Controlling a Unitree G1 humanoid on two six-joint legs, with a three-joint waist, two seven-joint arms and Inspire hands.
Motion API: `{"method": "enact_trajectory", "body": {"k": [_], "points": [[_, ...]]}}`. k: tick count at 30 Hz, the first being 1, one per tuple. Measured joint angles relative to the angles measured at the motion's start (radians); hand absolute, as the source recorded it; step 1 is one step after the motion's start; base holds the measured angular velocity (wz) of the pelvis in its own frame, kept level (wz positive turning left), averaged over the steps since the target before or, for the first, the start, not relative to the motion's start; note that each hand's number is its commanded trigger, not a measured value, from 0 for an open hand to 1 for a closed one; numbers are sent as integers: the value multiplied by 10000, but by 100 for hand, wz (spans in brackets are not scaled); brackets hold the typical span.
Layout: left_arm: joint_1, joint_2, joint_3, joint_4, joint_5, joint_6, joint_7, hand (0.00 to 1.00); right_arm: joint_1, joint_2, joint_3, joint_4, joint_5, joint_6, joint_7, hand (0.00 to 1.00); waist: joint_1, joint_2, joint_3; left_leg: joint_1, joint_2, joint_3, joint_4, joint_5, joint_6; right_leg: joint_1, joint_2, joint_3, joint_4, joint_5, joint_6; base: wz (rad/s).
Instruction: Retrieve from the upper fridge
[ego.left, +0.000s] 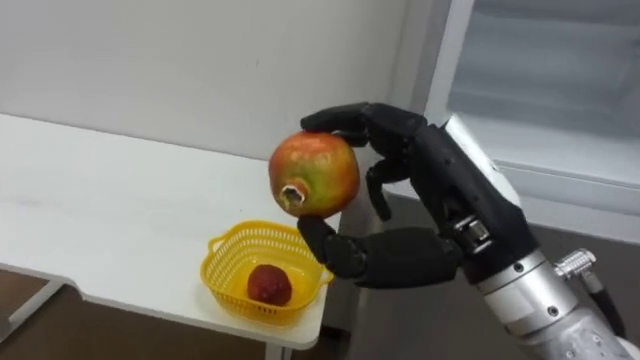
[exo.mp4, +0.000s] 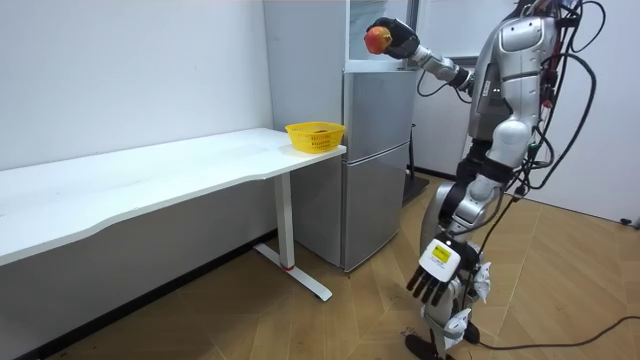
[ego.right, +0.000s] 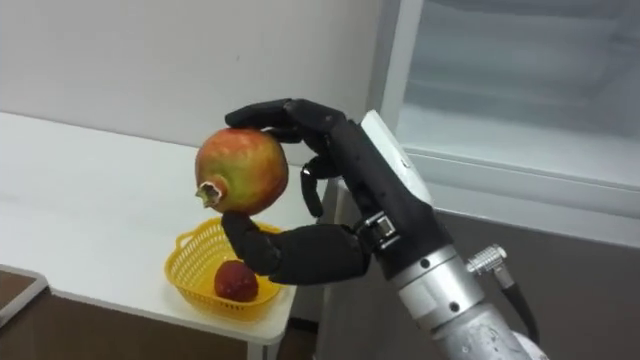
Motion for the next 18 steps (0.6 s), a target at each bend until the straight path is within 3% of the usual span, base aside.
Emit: {"method": "enact_trajectory", "body": {"k": [4,8,10,14,16,18], "points": [[85,43,-9,-41,-20,1,0,0,-161,6,266,1304,53,-1,64,100,117,-110,19,-119,-115,-428,85,5,7,23,-85,-308,17,-57,36,27],[129,84,115,-96,81,55,-5,0,-171,6,261,2048,-47,183,174,100,343,-308,39,-350,-146,-565,179,-12,21,-37,-112,-548,-18,-74,52,18],[127,96,229,-219,261,100,-113,0,-197,6,260,2572,-183,279,171,100,365,-419,10,-468,-202,-789,228,-13,21,-26,-123,-788,-127,-75,57,32],[152,167,234,-355,373,93,-171,0,-632,-34,255,4131,-210,283,122,100,588,-505,-6,-442,-209,-902,219,-14,22,37,-125,-819,-114,-78,66,13],[224,203,225,-354,375,102,-169,0,-1087,-83,256,5130,-208,287,-41,100,620,-575,81,-474,-230,-1048,221,-15,20,83,-123,-818,-115,-86,80,15],[277,223,226,-355,375,155,-179,0,-1242,-101,285,5434,-200,267,-75,100,610,-648,108,-523,-243,-1129,228,-26,8,88,-120,-839,-120,-95,94,13]]}}
